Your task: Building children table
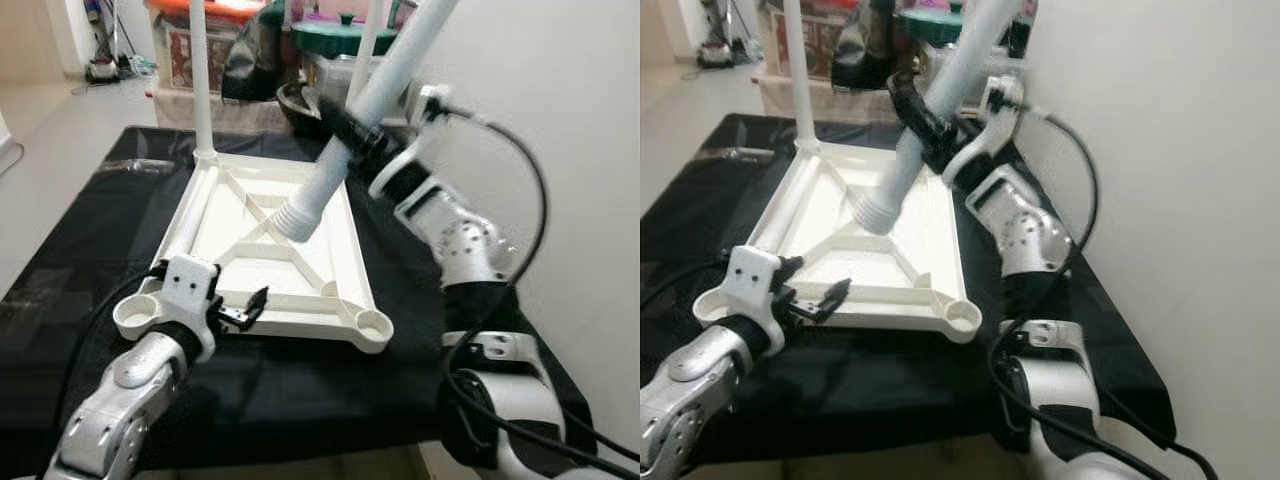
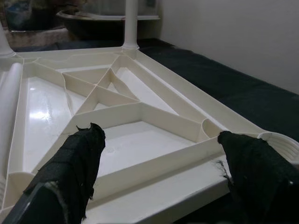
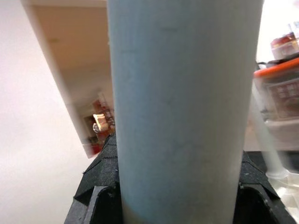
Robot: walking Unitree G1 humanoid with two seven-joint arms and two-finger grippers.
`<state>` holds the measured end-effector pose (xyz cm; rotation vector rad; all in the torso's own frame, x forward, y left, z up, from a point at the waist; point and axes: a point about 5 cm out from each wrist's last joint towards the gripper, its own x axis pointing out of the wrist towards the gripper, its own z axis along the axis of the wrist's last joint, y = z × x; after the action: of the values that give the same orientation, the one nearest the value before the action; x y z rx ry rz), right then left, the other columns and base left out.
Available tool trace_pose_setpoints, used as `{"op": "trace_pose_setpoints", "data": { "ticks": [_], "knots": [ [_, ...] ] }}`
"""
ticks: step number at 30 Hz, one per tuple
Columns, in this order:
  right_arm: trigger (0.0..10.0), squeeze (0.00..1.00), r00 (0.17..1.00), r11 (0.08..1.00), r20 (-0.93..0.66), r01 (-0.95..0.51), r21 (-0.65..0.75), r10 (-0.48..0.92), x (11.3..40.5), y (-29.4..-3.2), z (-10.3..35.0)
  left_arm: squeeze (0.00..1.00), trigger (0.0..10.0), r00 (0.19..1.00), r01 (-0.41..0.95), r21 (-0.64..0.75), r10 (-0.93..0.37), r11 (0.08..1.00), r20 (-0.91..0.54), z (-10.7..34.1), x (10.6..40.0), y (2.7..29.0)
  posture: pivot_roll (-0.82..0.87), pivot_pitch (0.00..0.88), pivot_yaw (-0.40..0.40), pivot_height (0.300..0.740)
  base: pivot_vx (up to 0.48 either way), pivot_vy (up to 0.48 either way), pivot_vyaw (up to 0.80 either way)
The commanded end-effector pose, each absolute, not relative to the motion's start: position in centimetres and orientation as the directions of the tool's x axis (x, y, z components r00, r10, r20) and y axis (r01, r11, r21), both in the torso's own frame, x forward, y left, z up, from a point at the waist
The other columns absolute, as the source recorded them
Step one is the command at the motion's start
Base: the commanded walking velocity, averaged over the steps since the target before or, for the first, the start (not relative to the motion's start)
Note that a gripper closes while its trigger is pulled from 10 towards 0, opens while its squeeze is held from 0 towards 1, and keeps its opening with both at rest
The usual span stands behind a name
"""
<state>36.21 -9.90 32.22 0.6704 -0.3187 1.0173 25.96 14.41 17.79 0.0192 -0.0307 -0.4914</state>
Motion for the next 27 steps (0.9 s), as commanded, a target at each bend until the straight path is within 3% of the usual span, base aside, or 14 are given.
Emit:
{"op": "trace_pose_setpoints", "data": {
  "ticks": [1,2,3,4,5,7,8,12,18,22,27],
  "knots": [
    [0.0,0.00,0.444,0.308,0.577,-0.895,0.323,0.685,35.6,-10.2,33.1,0.00,10.0,0.855,0.517,0.027,-0.518,0.856,0.027,17.8,25.6,13.8,0.12,0.000,-0.150,0.740,0.000,0.000,0.00],
    [0.0,0.00,0.444,0.308,0.577,-0.895,0.323,0.685,35.6,-10.2,33.1,0.00,10.0,0.855,0.517,0.027,-0.518,0.856,0.027,17.8,25.6,13.8,0.12,0.000,-0.150,0.740,0.000,0.000,0.00],
    [0.0,0.00,0.281,0.190,0.627,-0.959,0.209,0.726,34.3,-10.9,34.7,0.00,10.0,0.814,0.580,0.033,-0.580,0.814,0.007,17.3,24.8,13.0,0.11,0.000,-0.153,0.740,0.000,0.000,0.00],
    [0.0,0.00,0.281,0.190,0.627,-0.959,0.209,0.726,34.3,-10.9,34.7,0.00,10.0,0.814,0.580,0.033,-0.580,0.814,0.007,17.3,24.8,13.0,0.11,0.000,-0.153,0.740,0.000,0.000,0.00],
    [0.0,0.00,0.158,0.113,0.634,-0.987,0.111,0.757,33.3,-11.2,35.8,0.00,10.0,0.785,0.620,0.033,-0.620,0.784,-0.001,17.1,24.3,12.5,0.11,0.000,-0.156,0.740,0.000,0.000,0.00],
    [0.0,0.00,0.158,0.113,0.634,-0.987,0.111,0.757,33.3,-11.2,35.8,0.00,10.0,0.785,0.620,0.033,-0.620,0.784,-0.001,17.1,24.3,12.5,0.11,0.000,-0.156,0.740,0.000,0.000,0.00],
    [0.0,0.00,0.032,0.025,0.594,-0.999,0.020,0.804,32.2,-10.8,35.9,0.00,10.0,0.745,0.667,0.013,-0.667,0.745,0.008,17.3,23.8,12.2,0.11,0.000,-0.157,0.740,0.000,0.000,0.00],
    [0.0,0.00,0.032,0.025,0.594,-0.999,0.020,0.804,32.2,-10.8,35.9,0.00,10.0,0.745,0.667,0.013,-0.667,0.745,0.008,17.3,23.8,12.2,0.11,0.000,-0.157,0.740,0.000,0.000,0.00],
    [0.0,0.00,-0.029,-0.037,0.568,-0.999,0.003,0.823,31.4,-9.8,34.8,0.00,10.0,0.647,0.762,-0.028,-0.760,0.647,0.056,18.5,22.6,12.0,0.12,0.000,-0.149,0.740,0.000,0.000,0.00],
    [0.0,0.00,-0.092,-0.106,0.537,-0.994,-0.005,0.839,30.8,-9.5,34.3,0.00,10.0,0.550,0.834,0.006,-0.834,0.551,0.043,18.9,22.0,12.4,0.11,0.000,-0.140,0.740,0.000,0.000,0.00],
    [0.0,0.00,-0.121,-0.136,0.519,-0.991,-0.008,0.846,30.6,-9.4,34.0,0.00,10.0,0.493,0.869,0.027,-0.869,0.494,0.041,19.4,21.9,12.1,0.11,0.000,-0.136,0.740,0.000,0.000,0.00]
  ]
}}
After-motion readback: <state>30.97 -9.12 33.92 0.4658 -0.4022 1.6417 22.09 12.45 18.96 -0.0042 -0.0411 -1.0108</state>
